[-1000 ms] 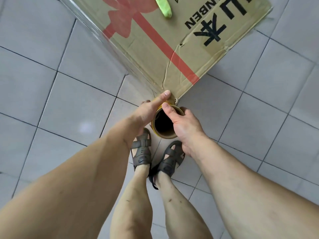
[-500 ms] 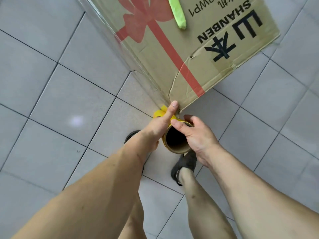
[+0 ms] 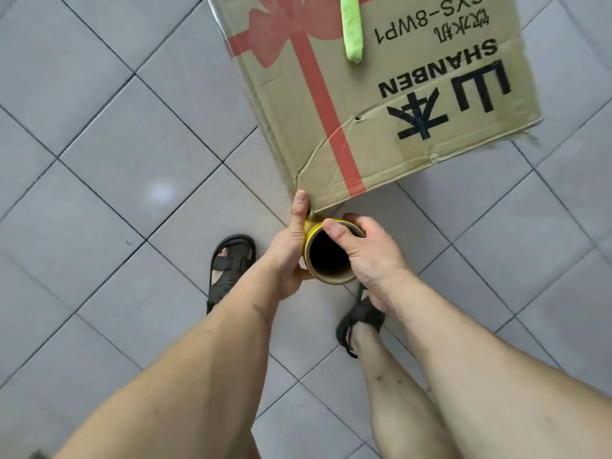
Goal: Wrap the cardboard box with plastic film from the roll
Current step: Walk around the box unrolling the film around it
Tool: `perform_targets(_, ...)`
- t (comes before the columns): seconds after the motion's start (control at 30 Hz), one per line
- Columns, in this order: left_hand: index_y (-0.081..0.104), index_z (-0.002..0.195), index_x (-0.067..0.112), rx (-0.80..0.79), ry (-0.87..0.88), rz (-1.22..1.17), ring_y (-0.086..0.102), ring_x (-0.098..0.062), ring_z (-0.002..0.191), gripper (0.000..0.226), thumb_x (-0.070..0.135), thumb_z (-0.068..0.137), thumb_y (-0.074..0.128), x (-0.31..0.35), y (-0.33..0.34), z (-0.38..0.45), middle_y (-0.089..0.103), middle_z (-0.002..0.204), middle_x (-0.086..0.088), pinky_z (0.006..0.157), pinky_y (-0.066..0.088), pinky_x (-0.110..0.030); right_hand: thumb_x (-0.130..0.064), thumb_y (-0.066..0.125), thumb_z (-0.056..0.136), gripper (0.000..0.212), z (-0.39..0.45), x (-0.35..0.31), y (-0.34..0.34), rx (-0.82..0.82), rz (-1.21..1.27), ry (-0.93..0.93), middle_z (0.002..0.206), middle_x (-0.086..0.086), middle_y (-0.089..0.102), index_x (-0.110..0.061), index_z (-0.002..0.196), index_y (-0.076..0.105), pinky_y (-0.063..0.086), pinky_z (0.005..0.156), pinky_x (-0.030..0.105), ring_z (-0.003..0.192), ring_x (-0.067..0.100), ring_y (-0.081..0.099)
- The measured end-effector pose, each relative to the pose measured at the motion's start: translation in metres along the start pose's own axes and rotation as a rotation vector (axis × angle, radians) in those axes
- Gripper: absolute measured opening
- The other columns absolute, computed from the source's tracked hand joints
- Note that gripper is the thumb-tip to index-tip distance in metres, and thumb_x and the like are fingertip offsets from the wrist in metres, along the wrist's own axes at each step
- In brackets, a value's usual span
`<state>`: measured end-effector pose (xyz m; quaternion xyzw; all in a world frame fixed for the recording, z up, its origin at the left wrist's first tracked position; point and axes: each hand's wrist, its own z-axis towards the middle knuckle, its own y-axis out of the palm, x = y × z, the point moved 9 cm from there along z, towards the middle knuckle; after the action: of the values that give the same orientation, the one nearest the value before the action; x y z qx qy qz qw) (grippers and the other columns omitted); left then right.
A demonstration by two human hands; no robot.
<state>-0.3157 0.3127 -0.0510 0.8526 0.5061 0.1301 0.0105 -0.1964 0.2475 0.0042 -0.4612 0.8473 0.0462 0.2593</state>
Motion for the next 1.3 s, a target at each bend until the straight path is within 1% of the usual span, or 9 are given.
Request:
perform_targets(0.1, 0.079, 0.105, 0.020, 0.064, 0.024, -0.055, 0.080, -0.031, 0.115, 0.106, 0.106, 0.047, 0.061, 0.000, 0.012, -0.005, 0.086, 0.105, -0.008, 0.114, 0.057, -0.054, -0.047, 0.073, 0.086, 0.044, -0.001, -0.001, -0.005, -0.031, 0.033, -0.008, 0.110, -0.004, 0.070, -0.022, 0.120, 0.060, 0.051, 0.078, 0.021, 0.099, 0.009, 0.066)
perform_targets(0.2, 0.074, 0.125, 0.013, 0.178, 0.067, -0.072, 0.080, -0.022, 0.095, 0.094, 0.095, 0.086, 0.051, 0.000, 0.020, -0.005, 0.085, 0.102, -0.009, 0.087, 0.062, -0.036, -0.044, 0.071, 0.089, 0.033, -0.003, 0.003, -0.018, -0.015, 0.045, -0.006, 0.105, -0.002, 0.073, -0.022, 0.112, 0.063, 0.049, 0.072, 0.018, 0.092, 0.007, 0.067)
perform_targets(0.37, 0.064, 0.142, 0.010, 0.109, 0.059, -0.135, 0.079, -0.021, 0.092, 0.135, 0.111, 0.053, 0.058, -0.006, 0.042, -0.002, 0.082, 0.116, -0.010, 0.065, 0.058, -0.028, -0.049, 0.075, 0.083, 0.047, -0.001, 0.005, -0.037, -0.008, -0.007, -0.002, 0.111, -0.001, 0.072, -0.025, 0.122, 0.063, 0.054, 0.089, 0.033, 0.107, 0.017, 0.067)
perform_targets(0.53, 0.071, 0.140, 0.015, 0.002, 0.056, -0.264, 0.080, -0.027, 0.111, 0.133, 0.110, 0.049, 0.056, -0.010, 0.054, 0.002, 0.086, 0.110, -0.008, 0.109, 0.060, -0.048, -0.038, 0.076, 0.085, 0.045, 0.002, -0.016, -0.042, -0.051, -0.140, -0.053, 0.113, -0.005, 0.067, -0.031, 0.125, 0.057, 0.049, 0.074, 0.024, 0.104, 0.011, 0.064)
perform_targets(0.67, 0.074, 0.137, 0.021, -0.046, 0.061, -0.333, 0.077, -0.034, 0.122, 0.153, 0.114, 0.017, 0.065, -0.018, 0.063, 0.009, 0.084, 0.120, -0.011, 0.116, 0.055, -0.059, -0.035, 0.077, 0.086, 0.039, 0.002, -0.028, -0.046, -0.048, -0.172, -0.061, 0.107, -0.007, 0.067, -0.031, 0.119, 0.057, 0.052, 0.072, 0.025, 0.097, 0.007, 0.063)
perform_targets(0.83, 0.070, 0.142, 0.024, 0.058, 0.087, -0.545, 0.077, -0.033, 0.123, 0.142, 0.113, 0.031, 0.070, -0.034, 0.072, 0.039, 0.078, 0.136, -0.012, 0.114, 0.057, -0.055, -0.048, 0.080, 0.079, 0.048, 0.011, -0.027, -0.054, -0.049, -0.276, -0.069, 0.108, -0.004, 0.073, -0.030, 0.121, 0.063, 0.056, 0.095, 0.043, 0.102, 0.015, 0.067)
perform_targets(0.93, 0.063, 0.151, 0.027, 0.139, 0.144, -0.634, 0.069, -0.033, 0.136, 0.129, 0.107, 0.051, 0.074, -0.047, 0.077, 0.064, 0.065, 0.157, -0.009, 0.119, 0.051, -0.058, -0.052, 0.077, 0.080, 0.042, 0.016, -0.031, -0.058, -0.094, -0.345, -0.088, 0.105, -0.007, 0.074, -0.032, 0.114, 0.064, 0.055, 0.095, 0.045, 0.101, 0.015, 0.068)
perform_targets(1.03, 0.058, 0.153, 0.019, 0.110, 0.179, -0.704, 0.073, -0.039, 0.130, 0.126, 0.101, 0.060, 0.077, -0.032, 0.089, 0.055, 0.074, 0.143, -0.017, 0.117, 0.052, -0.061, -0.044, 0.075, 0.084, 0.031, 0.024, -0.042, -0.064, -0.133, -0.368, -0.115, 0.104, -0.007, 0.074, -0.028, 0.108, 0.063, 0.055, 0.094, 0.039, 0.101, 0.014, 0.067)
perform_targets(1.3, 0.040, 0.169, 0.033, 0.268, 0.294, -0.765, 0.048, -0.029, 0.158, 0.149, 0.114, 0.046, 0.063, -0.019, 0.081, 0.043, 0.048, 0.172, -0.002, 0.132, 0.034, -0.059, -0.067, 0.068, 0.065, 0.055, 0.024, -0.050, -0.066, -0.132, -0.521, -0.132, 0.101, -0.005, 0.068, -0.026, 0.098, 0.055, 0.054, 0.084, 0.036, 0.094, 0.012, 0.063)
